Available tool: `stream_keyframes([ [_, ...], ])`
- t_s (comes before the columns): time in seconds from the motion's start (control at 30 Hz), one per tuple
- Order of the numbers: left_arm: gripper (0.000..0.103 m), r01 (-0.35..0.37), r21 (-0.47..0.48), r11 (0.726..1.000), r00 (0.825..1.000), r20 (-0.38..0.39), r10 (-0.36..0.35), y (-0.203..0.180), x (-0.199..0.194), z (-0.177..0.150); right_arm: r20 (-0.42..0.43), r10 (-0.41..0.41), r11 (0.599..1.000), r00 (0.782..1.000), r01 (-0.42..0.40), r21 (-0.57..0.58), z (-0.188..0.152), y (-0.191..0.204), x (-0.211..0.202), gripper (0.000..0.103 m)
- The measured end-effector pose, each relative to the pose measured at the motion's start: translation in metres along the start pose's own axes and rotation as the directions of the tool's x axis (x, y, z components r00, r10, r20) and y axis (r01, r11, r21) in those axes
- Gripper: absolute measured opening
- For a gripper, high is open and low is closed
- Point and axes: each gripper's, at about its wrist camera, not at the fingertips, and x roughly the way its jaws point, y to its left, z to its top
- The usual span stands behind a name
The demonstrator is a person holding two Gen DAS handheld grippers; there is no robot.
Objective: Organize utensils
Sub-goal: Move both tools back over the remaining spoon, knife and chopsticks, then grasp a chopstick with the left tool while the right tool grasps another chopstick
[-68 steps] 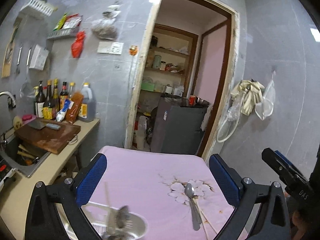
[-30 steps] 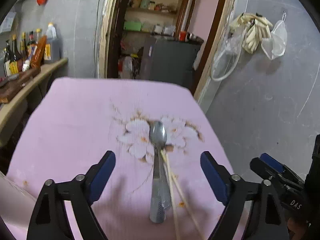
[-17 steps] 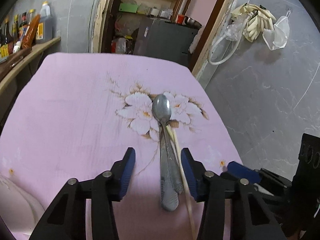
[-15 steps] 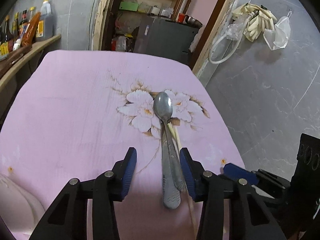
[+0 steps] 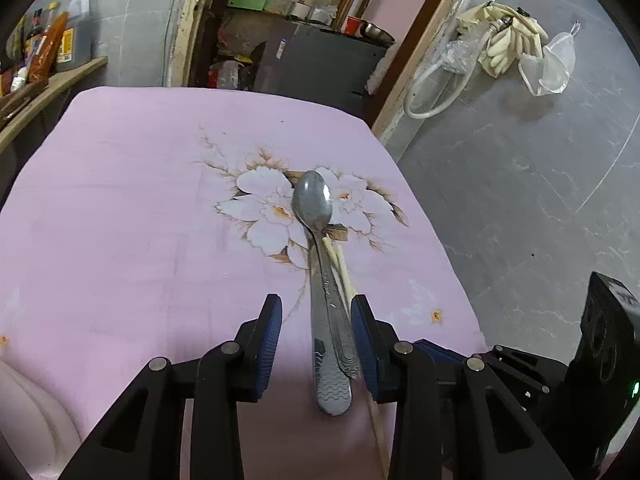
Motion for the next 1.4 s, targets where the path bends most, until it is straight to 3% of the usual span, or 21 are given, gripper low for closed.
stream_keyframes([
  [0.07, 0.034, 0.008, 0.009, 1.0, 1.0, -0.006, -0.008, -0.002, 0.001, 0.0, -0.012, -0.038, 0.999, 0.999, 0.037, -0.027, -0.003, 0.004, -0.004, 0.02],
  [0.2, 0.032, 0.017, 0.028, 0.999, 0.999, -0.028, -0.017, -0.006, 0.006, 0.0, -0.023, -0.111, 0.993, 0.994, 0.11, -0.04, -0.011, -0.002, -0.015, 0.006],
  [0.53, 0.031, 0.054, 0.087, 0.995, 0.998, -0.044, -0.051, -0.023, 0.016, 0.004, -0.015, -0.144, 0.987, 0.989, 0.145, 0.069, -0.016, -0.029, -0.029, 0.005],
  [0.7, 0.027, 0.095, 0.124, 0.988, 0.992, -0.093, -0.083, -0.036, 0.029, 0.007, -0.011, -0.126, 0.988, 0.992, 0.126, 0.089, -0.015, -0.032, -0.023, 0.005],
  [1.03, 0.023, 0.063, 0.188, 0.98, 0.987, -0.154, -0.034, -0.048, 0.045, 0.012, 0.006, -0.103, 0.988, 0.995, 0.101, 0.114, -0.013, -0.039, -0.022, 0.005],
  [1.13, 0.017, 0.046, 0.213, 0.976, 0.986, -0.168, -0.009, -0.051, 0.049, 0.015, 0.016, -0.079, 0.99, 0.997, 0.076, 0.117, -0.009, -0.044, -0.023, 0.005],
  [1.4, 0.009, 0.082, 0.197, 0.977, 0.973, -0.23, -0.036, -0.043, 0.053, 0.027, -0.029, -0.009, 0.995, 1.0, 0.012, 0.101, 0.009, -0.061, -0.009, 0.006],
])
